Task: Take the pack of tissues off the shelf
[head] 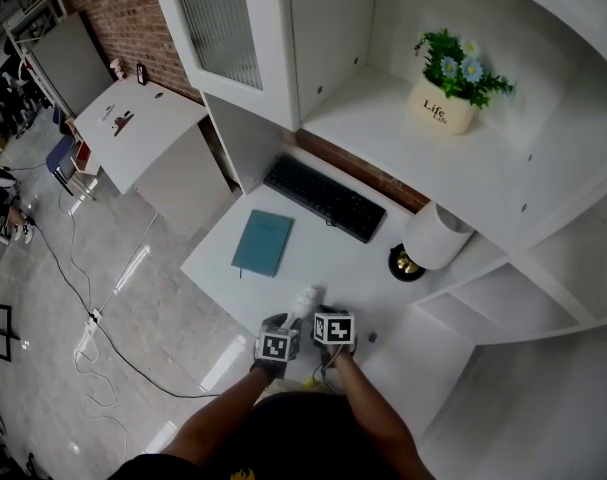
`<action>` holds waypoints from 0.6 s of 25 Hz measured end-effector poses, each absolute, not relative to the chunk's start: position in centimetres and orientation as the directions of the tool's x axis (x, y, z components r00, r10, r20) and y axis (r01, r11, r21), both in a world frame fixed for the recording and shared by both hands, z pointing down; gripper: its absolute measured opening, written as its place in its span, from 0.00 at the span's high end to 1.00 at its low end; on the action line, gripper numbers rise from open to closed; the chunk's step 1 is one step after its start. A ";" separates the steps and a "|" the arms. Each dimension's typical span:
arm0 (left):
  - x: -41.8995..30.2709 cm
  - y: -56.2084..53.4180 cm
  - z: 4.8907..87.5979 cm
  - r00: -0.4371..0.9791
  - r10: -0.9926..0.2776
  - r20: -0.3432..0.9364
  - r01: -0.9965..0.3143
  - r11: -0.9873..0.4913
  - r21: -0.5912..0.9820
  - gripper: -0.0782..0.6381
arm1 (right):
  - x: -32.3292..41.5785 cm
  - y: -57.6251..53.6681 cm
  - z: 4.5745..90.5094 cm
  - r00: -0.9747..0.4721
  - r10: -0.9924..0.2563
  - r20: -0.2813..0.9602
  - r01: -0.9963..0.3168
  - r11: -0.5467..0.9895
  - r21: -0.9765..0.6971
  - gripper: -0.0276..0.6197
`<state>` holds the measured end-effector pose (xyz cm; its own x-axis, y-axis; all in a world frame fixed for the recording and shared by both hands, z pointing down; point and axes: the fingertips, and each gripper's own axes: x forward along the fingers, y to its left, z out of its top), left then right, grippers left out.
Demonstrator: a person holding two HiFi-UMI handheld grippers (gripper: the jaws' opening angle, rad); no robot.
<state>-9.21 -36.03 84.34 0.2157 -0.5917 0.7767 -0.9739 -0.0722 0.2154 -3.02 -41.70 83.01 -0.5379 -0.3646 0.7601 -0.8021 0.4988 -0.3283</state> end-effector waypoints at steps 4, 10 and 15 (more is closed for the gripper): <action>-9.2 -36.0 84.3 0.214 -0.591 0.777 -0.975 -0.078 0.210 0.66 | -2.8 -41.8 82.9 -0.537 -0.370 0.758 -0.804 0.497 -0.327 0.95; -9.4 -35.8 82.3 0.228 -0.630 0.743 -0.962 -0.030 0.270 0.72 | -2.8 -41.6 82.5 -0.558 -0.360 0.748 -0.794 0.495 -0.354 0.95; -11.8 -36.6 79.0 0.179 -0.713 0.678 -0.970 -0.013 0.242 0.86 | -2.5 -42.5 80.1 -0.585 -0.386 0.714 -0.771 0.539 -0.339 0.95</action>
